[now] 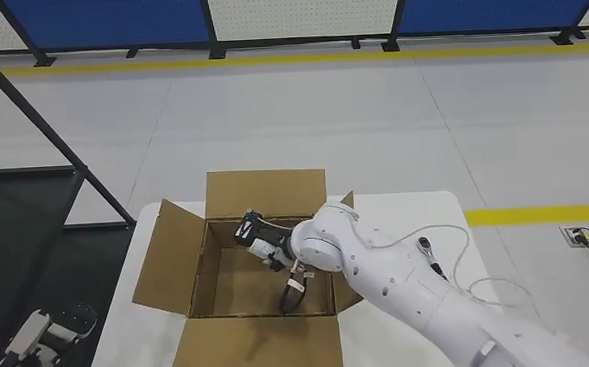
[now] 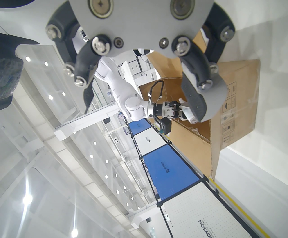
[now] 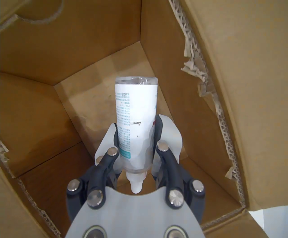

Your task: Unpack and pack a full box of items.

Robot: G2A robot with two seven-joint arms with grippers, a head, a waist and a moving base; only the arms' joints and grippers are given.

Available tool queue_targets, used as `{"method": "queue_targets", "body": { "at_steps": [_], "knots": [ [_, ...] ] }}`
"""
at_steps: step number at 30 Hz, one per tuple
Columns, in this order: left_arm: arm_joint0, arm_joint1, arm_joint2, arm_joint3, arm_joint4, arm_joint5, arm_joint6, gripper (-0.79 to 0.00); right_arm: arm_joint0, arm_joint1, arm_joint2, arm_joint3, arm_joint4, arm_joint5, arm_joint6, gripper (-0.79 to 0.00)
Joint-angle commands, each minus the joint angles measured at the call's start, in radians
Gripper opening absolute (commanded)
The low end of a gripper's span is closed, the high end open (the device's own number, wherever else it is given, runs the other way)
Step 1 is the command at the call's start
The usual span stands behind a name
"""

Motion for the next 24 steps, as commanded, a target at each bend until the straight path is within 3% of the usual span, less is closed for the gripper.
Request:
{"method": "queue_targets", "body": {
  "at_steps": [1, 7, 18, 19, 20, 24],
  "knots": [
    [0.0, 0.0, 0.0, 0.0, 0.0, 0.0, 0.0, 0.0, -0.008, -0.016, -0.012, 0.03, -0.003, -0.014, 0.002, -0.785],
    [0.0, 0.0, 0.0, 0.0, 0.0, 0.0, 0.0, 0.0, -0.003, -0.081, -0.046, 0.151, -0.009, -0.03, 0.039, -0.785],
    [0.0, 0.0, 0.0, 0.0, 0.0, 0.0, 0.0, 0.0, 0.006, -0.195, -0.07, 0.396, -0.028, -0.059, -0.026, -0.785],
    [0.0, 0.0, 0.0, 0.0, 0.0, 0.0, 0.0, 0.0, 0.007, -0.204, -0.072, 0.41, -0.032, -0.061, -0.029, -0.69],
    [0.0, 0.0, 0.0, 0.0, 0.0, 0.0, 0.0, 0.0, 0.009, -0.212, -0.073, 0.423, -0.036, -0.064, -0.032, -0.514],
    [0.0, 0.0, 0.0, 0.0, 0.0, 0.0, 0.0, 0.0, 0.015, -0.239, -0.073, 0.47, -0.045, -0.08, -0.046, -0.422]
  ]
}}
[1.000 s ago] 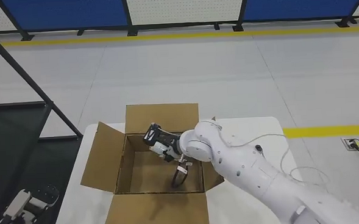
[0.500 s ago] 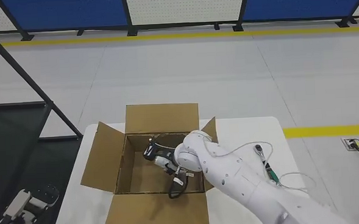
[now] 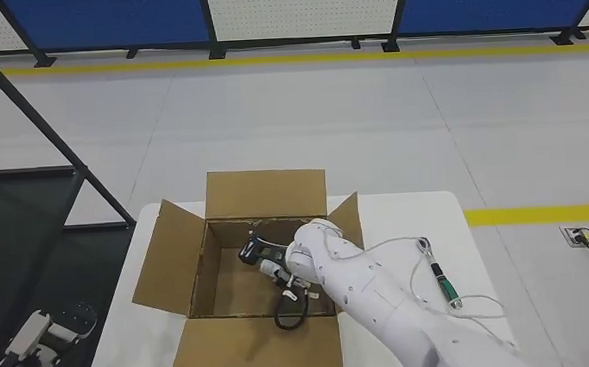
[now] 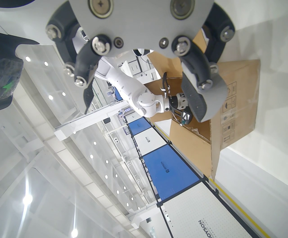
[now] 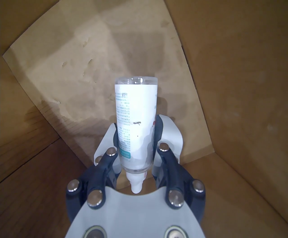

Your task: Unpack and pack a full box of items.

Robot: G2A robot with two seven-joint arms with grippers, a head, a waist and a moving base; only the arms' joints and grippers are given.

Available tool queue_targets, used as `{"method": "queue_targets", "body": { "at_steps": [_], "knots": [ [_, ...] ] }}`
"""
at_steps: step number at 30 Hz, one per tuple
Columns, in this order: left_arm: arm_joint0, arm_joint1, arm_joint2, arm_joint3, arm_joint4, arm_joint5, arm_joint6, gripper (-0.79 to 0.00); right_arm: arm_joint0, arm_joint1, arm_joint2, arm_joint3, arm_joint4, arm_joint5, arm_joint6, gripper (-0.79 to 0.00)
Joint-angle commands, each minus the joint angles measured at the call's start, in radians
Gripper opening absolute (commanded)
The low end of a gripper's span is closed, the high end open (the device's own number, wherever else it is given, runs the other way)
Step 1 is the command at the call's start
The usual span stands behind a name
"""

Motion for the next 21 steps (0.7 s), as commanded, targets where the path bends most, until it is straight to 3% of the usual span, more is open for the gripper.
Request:
{"method": "queue_targets", "body": {
  "at_steps": [1, 12, 21],
  "knots": [
    [0.0, 0.0, 0.0, 0.0, 0.0, 0.0, 0.0, 0.0, 0.003, -0.011, 0.001, 0.021, -0.002, -0.008, -0.006, -0.422],
    [0.0, 0.0, 0.0, 0.0, 0.0, 0.0, 0.0, 0.0, 0.031, -0.052, 0.016, 0.072, -0.027, -0.031, -0.065, -0.419],
    [0.0, 0.0, 0.0, 0.0, 0.0, 0.0, 0.0, 0.0, 0.055, -0.032, 0.043, 0.024, -0.064, -0.026, -0.141, -0.413]
  ]
}}
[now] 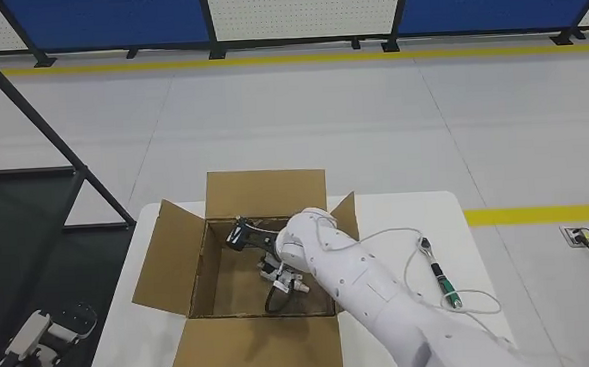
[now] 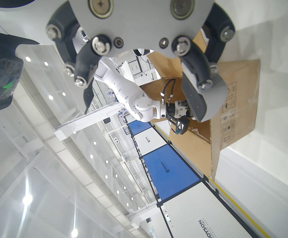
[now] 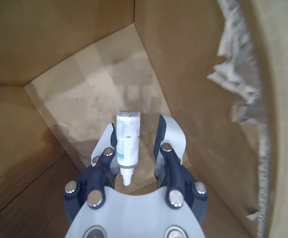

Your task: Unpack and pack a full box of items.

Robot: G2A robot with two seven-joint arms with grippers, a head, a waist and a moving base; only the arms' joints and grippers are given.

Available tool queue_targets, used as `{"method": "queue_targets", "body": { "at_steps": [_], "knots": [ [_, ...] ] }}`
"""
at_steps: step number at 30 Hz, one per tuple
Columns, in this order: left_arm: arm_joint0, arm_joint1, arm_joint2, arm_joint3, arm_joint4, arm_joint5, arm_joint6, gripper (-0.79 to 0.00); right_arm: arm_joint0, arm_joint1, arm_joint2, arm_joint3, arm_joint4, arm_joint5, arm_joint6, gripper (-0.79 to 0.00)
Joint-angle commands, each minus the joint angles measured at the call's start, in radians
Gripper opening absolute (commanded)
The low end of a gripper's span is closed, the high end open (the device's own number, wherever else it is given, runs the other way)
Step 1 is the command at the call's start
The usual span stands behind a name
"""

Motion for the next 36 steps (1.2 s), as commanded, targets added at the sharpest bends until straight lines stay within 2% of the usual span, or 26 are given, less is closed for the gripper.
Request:
{"method": "queue_targets", "body": {
  "at_steps": [1, 7, 13, 14, 15, 16, 17, 20, 23, 27, 28, 36],
  "knots": [
    [0.0, 0.0, 0.0, 0.0, 0.0, 0.0, 0.0, 0.0, 0.001, 0.01, 0.007, -0.021, -0.01, 0.007, -0.013, -0.413],
    [0.0, 0.0, 0.0, 0.0, 0.0, 0.0, 0.0, 0.0, -0.013, 0.063, 0.043, -0.167, -0.05, 0.049, -0.023, -0.406],
    [0.0, 0.0, 0.0, 0.0, 0.0, 0.0, 0.0, 0.0, -0.076, 0.157, 0.115, -0.453, -0.131, 0.155, 0.058, -0.403],
    [0.0, 0.0, 0.0, 0.0, 0.0, 0.0, 0.0, 0.0, -0.094, 0.178, 0.135, -0.516, -0.15, 0.172, 0.079, -0.366],
    [0.0, 0.0, 0.0, 0.0, 0.0, 0.0, 0.0, 0.0, -0.115, 0.199, 0.16, -0.585, -0.169, 0.186, 0.096, -0.172],
    [0.0, 0.0, 0.0, 0.0, 0.0, 0.0, 0.0, 0.0, -0.14, 0.222, 0.186, -0.653, -0.191, 0.196, 0.118, -0.117],
    [0.0, 0.0, 0.0, 0.0, 0.0, 0.0, 0.0, 0.0, -0.168, 0.245, 0.216, -0.724, -0.217, 0.205, 0.139, -0.105],
    [0.0, 0.0, 0.0, 0.0, 0.0, 0.0, 0.0, 0.0, -0.272, 0.311, 0.314, -0.941, -0.299, 0.218, 0.191, 0.0],
    [0.0, 0.0, 0.0, 0.0, 0.0, 0.0, 0.0, 0.0, -0.385, 0.361, 0.415, -1.138, -0.377, 0.214, 0.208, 0.0],
    [0.0, 0.0, 0.0, 0.0, 0.0, 0.0, 0.0, 0.0, -0.521, 0.403, 0.517, -1.324, -0.455, 0.209, 0.184, 0.0],
    [0.0, 0.0, 0.0, 0.0, 0.0, 0.0, 0.0, 0.0, -0.546, 0.409, 0.534, -1.349, -0.471, 0.209, 0.185, 0.0],
    [0.0, 0.0, 0.0, 0.0, 0.0, 0.0, 0.0, 0.0, -0.546, 0.409, 0.534, -1.349, -0.471, 0.209, 0.185, 0.0]
  ]
}}
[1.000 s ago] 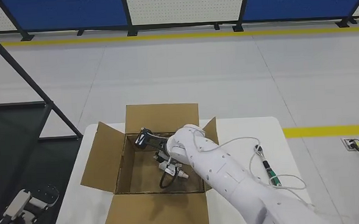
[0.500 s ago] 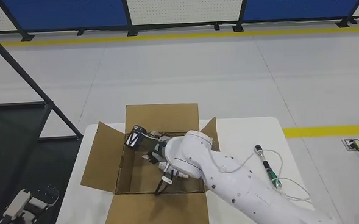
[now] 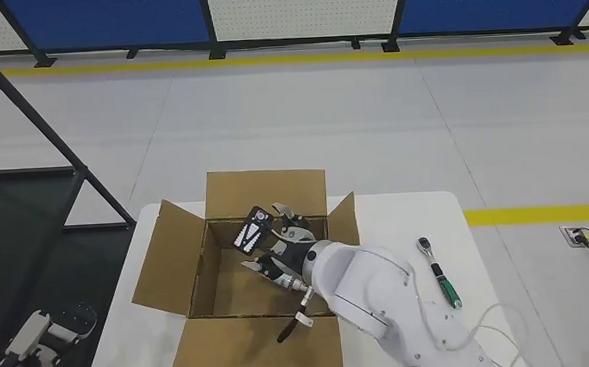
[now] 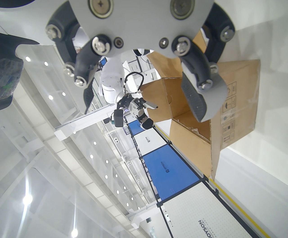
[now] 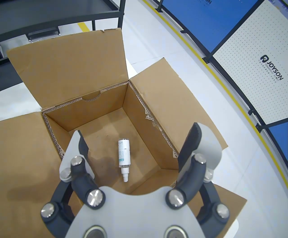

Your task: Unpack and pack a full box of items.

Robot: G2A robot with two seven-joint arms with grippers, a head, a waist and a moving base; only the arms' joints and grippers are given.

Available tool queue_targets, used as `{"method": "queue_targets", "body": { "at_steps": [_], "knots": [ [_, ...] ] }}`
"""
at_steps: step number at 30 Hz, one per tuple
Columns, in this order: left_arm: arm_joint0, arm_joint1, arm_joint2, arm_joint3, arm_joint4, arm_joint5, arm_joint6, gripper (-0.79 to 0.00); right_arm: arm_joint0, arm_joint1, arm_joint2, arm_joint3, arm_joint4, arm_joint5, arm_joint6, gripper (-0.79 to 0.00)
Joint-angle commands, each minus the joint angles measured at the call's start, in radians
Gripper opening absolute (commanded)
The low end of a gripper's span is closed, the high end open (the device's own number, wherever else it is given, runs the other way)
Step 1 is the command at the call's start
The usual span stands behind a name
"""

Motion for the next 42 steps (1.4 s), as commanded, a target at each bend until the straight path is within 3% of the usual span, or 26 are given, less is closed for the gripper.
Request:
{"method": "queue_targets", "body": {
  "at_steps": [1, 8, 13, 24, 30, 34, 39, 42],
  "knots": [
    [0.0, 0.0, 0.0, 0.0, 0.0, 0.0, 0.0, 0.0, 0.0, 0.0, 0.0, 0.0, 0.0, 0.0, 0.0, 0.0],
    [0.0, 0.0, 0.0, 0.0, 0.0, 0.0, 0.0, 0.0, -0.016, 0.0, -0.002, -0.013, 0.008, -0.007, -0.017, 0.0],
    [-0.004, -0.001, 0.005, 0.0, 0.004, 0.006, 0.033, 0.0, -0.066, 0.012, 0.074, -0.169, -0.07, 0.046, -0.066, 0.0],
    [-0.087, 0.004, -0.045, 0.045, -0.009, 0.042, 0.146, 0.0, -0.402, 0.065, 0.477, -0.657, -0.281, 0.178, -0.1, 0.0],
    [-0.147, 0.015, -0.06, 0.075, -0.013, 0.087, 0.15, 0.0, -0.565, 0.077, 0.712, -0.665, -0.279, 0.218, -0.189, 0.0],
    [-0.15, 0.015, -0.06, 0.076, -0.013, 0.088, 0.149, 0.0, -0.678, 0.08, 0.831, -0.665, -0.264, 0.243, -0.211, 0.0],
    [-0.15, 0.015, -0.06, 0.076, -0.013, 0.088, 0.149, 0.0, -0.815, 0.08, 0.926, -0.66, -0.2, 0.258, -0.241, 0.0],
    [-0.15, 0.015, -0.06, 0.076, -0.013, 0.088, 0.149, 0.0, -0.849, 0.081, 0.969, -0.578, -0.116, 0.217, -0.299, 0.0]
  ]
}}
